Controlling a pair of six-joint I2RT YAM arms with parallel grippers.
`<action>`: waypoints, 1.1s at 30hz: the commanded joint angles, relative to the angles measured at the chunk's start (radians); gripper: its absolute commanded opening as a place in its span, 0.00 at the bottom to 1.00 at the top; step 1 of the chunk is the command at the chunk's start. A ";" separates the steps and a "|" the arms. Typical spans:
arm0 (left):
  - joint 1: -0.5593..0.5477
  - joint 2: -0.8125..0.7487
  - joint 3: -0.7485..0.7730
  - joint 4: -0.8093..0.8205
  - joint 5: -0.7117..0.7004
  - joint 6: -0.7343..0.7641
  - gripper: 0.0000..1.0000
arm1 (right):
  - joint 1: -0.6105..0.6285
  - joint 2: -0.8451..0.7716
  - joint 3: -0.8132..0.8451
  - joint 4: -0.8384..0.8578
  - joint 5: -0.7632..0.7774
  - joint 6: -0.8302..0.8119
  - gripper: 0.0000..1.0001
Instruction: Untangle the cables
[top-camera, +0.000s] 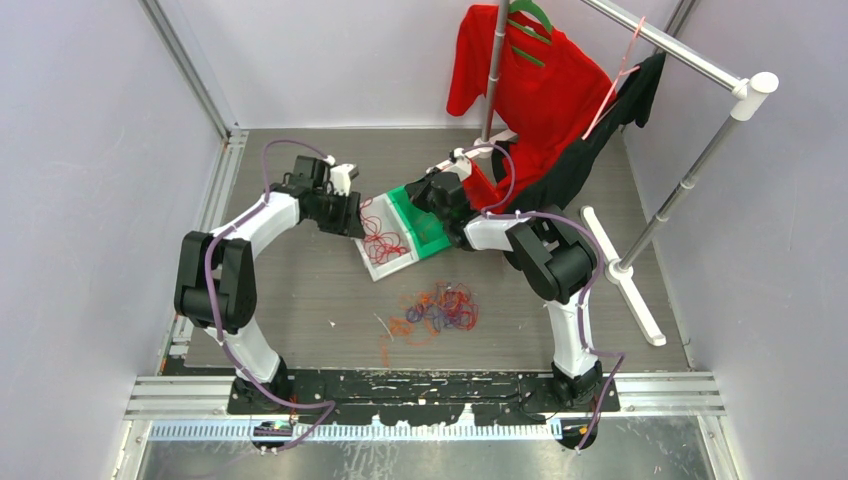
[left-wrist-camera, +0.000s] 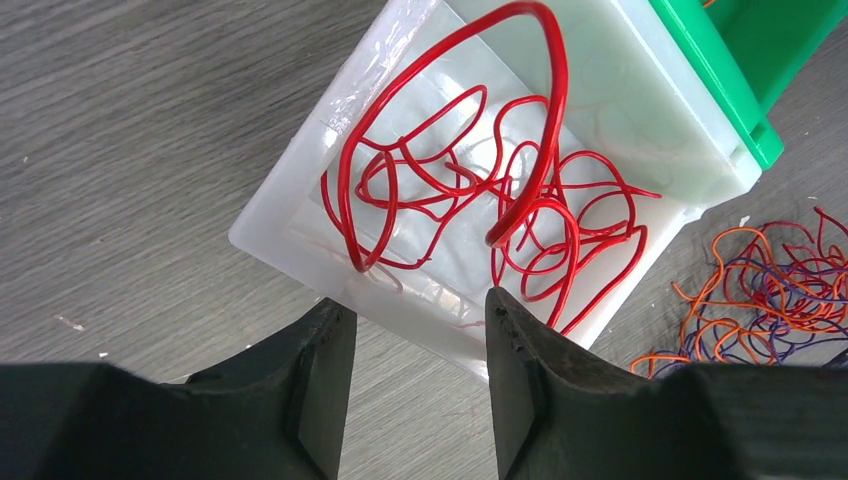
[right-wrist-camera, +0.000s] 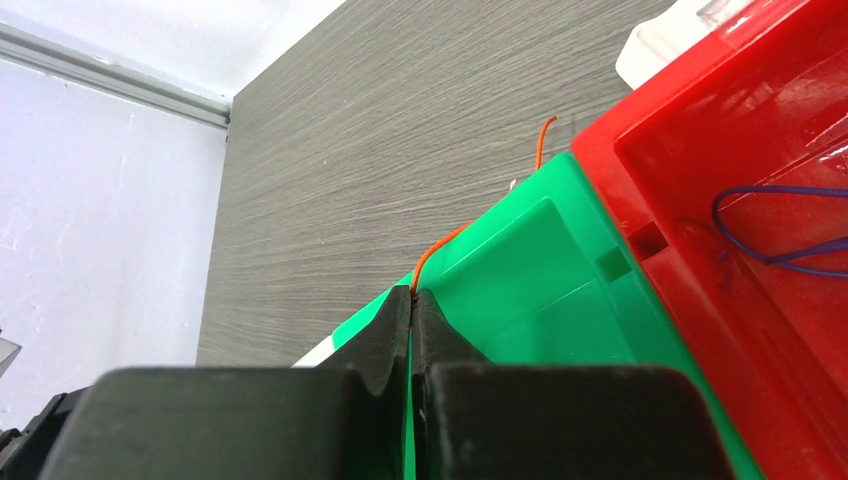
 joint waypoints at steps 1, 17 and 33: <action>-0.011 -0.006 0.010 -0.013 -0.030 0.125 0.45 | 0.000 -0.037 0.003 0.042 0.009 -0.034 0.01; 0.030 0.039 0.090 -0.011 -0.077 0.136 0.44 | 0.010 -0.162 -0.080 0.098 -0.061 -0.137 0.01; 0.063 0.057 0.114 -0.014 -0.091 0.137 0.43 | 0.073 -0.391 -0.208 0.042 -0.051 -0.342 0.01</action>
